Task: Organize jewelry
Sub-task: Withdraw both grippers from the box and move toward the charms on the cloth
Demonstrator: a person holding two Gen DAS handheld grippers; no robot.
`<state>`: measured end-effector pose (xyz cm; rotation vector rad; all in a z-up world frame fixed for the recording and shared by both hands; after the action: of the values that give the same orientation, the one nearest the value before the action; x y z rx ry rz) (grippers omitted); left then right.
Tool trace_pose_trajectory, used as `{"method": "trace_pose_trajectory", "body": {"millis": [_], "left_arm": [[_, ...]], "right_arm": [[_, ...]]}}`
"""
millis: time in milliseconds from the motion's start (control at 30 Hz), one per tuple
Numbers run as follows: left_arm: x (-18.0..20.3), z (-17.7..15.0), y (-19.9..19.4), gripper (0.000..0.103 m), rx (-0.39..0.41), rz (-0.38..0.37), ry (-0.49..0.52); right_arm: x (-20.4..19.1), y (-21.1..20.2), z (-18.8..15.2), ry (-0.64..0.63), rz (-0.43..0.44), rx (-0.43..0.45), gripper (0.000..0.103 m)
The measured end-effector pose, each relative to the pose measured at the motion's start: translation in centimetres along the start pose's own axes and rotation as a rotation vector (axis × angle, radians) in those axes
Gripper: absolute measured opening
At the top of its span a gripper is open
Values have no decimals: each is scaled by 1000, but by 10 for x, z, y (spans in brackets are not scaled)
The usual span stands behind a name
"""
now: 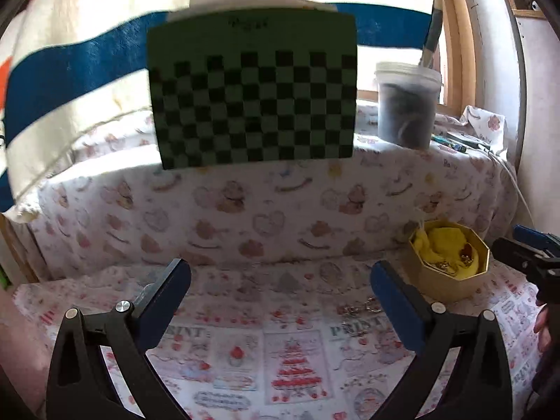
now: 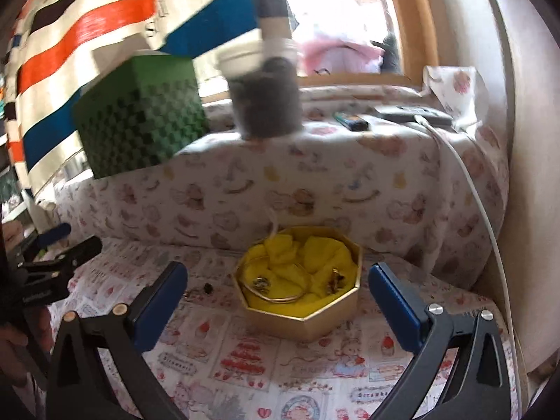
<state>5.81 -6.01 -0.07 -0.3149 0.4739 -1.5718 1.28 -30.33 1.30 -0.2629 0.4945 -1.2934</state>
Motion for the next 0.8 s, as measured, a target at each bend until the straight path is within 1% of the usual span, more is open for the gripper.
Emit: {"method": "trace_pose_trajectory", "body": {"millis": [67,100,133,167,200,233,267,333,433,500,533,567,600,733,800], "left_arm": [[13,3,10,95,-72,13,71],[22,3,16,84,-125,-4,110],[28,3,20,71,-158,-27,120],[34,3,27,62,-202,-46,122],[40,2,33,58,-249,-57,128],[46,1,39,49,-292,-73,133],[53,0,44,43,-329,-93,136],[64,-3,52,37,-386,-125,135],[77,-4,61,36,-448,-147,128],[83,-5,68,24,-486,-147,116],[86,-6,73,12,-511,-145,110],[89,-7,77,9,-531,-143,108],[93,-7,80,9,-543,-148,109],[103,-7,85,9,-552,-178,116],[103,-8,84,9,-558,-174,124]], "right_arm": [[5,-1,0,21,-10,-2,103],[8,-1,1,39,-18,-26,103],[10,1,1,49,-17,-52,103],[11,1,1,55,-13,-68,103],[12,2,1,61,-7,-79,103],[14,2,0,69,-2,-78,103],[16,2,0,69,-9,-74,103],[17,3,0,65,-28,-76,103],[20,5,1,79,-18,-88,103],[20,5,1,83,-13,-94,103],[19,5,1,77,-13,-98,103],[17,5,1,67,-17,-97,103],[16,4,1,59,-22,-94,103],[10,5,-1,33,-25,-96,103],[9,6,-2,32,-16,-102,103]]}}
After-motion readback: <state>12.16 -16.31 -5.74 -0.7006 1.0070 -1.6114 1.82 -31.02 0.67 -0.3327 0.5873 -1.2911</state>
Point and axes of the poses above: each gripper's, at about its wrist camera, not at the fingertips, and y roughly the way its jaws point, x to its right, z to its top, the point moved 2 cm from there along y, roughly the way its jaws point, and after that the axes turned 10 degrees about z, right-handed, at the moved point
